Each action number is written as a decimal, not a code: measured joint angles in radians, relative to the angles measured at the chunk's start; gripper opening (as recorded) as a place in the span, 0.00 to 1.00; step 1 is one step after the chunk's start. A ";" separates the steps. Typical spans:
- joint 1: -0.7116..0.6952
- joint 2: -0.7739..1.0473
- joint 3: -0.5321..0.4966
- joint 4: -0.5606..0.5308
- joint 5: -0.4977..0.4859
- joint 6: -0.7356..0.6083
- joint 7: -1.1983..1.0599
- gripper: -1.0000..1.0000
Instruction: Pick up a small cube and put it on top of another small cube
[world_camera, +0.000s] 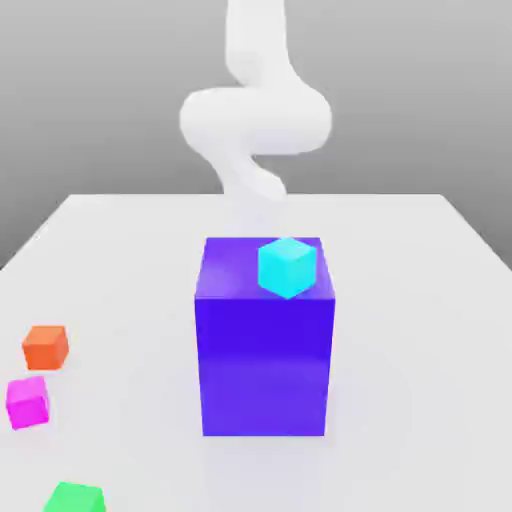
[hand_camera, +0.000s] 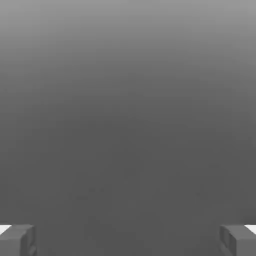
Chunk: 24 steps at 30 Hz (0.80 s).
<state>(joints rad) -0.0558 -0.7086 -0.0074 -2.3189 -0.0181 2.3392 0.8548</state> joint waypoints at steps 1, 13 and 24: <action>-0.023 0.039 -0.004 -0.008 -0.008 0.017 0.024 0.50; -0.244 0.476 -0.111 -0.098 -0.061 0.204 0.261 0.50; -0.436 0.880 -0.204 -0.181 0.095 0.376 0.332 0.50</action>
<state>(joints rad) -0.4916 0.1716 -0.2111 -2.4995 0.0767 2.7157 1.1865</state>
